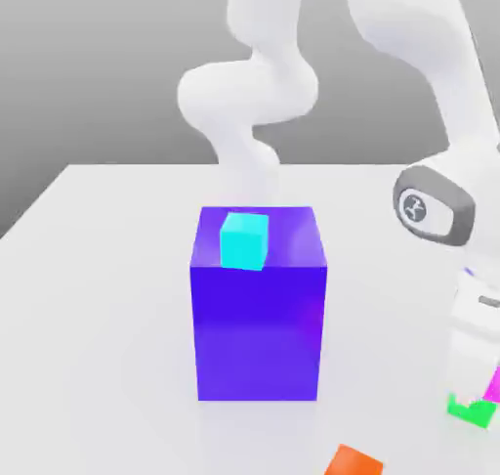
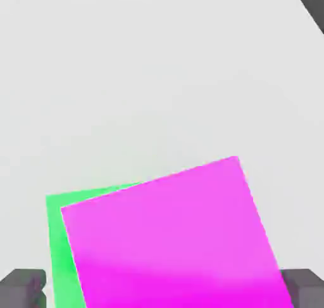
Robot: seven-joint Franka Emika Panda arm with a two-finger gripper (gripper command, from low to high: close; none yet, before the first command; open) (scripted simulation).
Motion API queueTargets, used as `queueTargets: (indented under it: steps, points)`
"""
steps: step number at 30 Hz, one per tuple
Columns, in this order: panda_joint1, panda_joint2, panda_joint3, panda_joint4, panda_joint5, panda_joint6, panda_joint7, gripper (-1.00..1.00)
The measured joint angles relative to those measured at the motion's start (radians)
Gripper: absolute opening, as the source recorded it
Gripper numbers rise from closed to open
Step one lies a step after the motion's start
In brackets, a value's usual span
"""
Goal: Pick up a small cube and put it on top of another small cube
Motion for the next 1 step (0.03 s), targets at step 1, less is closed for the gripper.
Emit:
queueTargets:
  steps: [1]
  points:
    - [-0.002, -0.032, 0.006, -0.001, 0.013, -0.03, -0.009, 1.0]
